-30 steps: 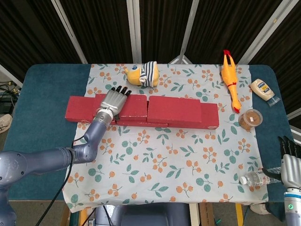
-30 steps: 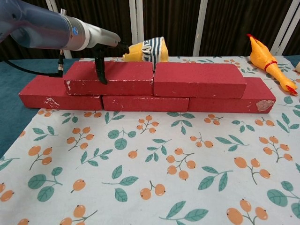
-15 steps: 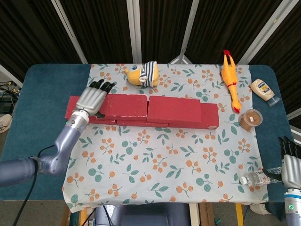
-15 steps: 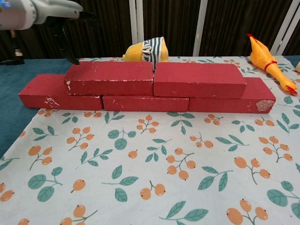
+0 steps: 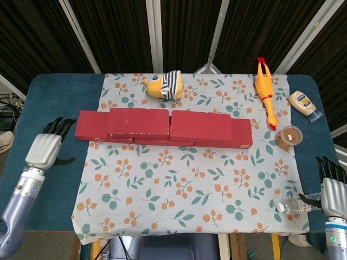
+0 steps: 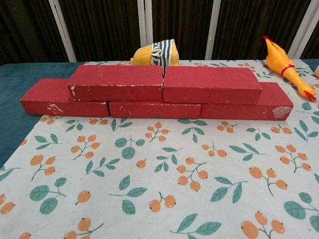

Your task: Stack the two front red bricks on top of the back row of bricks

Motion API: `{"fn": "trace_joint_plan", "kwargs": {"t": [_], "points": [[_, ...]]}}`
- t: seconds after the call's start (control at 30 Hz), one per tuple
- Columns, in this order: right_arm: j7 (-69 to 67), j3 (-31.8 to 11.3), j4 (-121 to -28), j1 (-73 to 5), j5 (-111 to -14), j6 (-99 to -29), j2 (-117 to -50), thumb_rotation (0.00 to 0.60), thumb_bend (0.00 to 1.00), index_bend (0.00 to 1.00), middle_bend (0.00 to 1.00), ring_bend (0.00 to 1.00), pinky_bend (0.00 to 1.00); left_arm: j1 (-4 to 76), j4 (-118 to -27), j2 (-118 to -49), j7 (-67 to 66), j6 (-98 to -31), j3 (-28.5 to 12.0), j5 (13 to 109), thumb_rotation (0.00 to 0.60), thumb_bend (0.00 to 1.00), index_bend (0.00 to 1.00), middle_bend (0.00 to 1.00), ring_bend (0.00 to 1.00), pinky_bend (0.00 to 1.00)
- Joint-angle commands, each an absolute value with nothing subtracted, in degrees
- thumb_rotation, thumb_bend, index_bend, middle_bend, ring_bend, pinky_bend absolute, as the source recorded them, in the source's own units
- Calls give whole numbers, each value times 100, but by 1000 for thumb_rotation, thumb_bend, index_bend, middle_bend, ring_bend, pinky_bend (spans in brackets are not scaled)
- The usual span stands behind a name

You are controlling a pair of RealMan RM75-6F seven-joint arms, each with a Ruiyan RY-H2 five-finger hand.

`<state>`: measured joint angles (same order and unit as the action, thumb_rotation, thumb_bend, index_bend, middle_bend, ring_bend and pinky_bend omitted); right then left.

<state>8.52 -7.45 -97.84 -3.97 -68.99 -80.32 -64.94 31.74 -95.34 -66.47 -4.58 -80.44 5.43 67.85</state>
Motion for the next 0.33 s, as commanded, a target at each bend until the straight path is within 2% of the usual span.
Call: {"fn": "trace_joint_plan", "kwargs": {"t": [0.03, 0.33], "points": [[838, -728, -9793, -384, -6958, -8067, -6504, 600, 99, 0, 0, 0, 0, 2343, -9042, -7056, 59, -8823, 860, 7275, 600, 0, 96, 86, 0, 108], [773, -695, -9857, -334, -7131, -8185, -6468, 600, 99, 0, 0, 0, 0, 1842, -8848, -7328, -194, -9296, 782, 7824, 600, 0, 99, 90, 0, 104]]}}
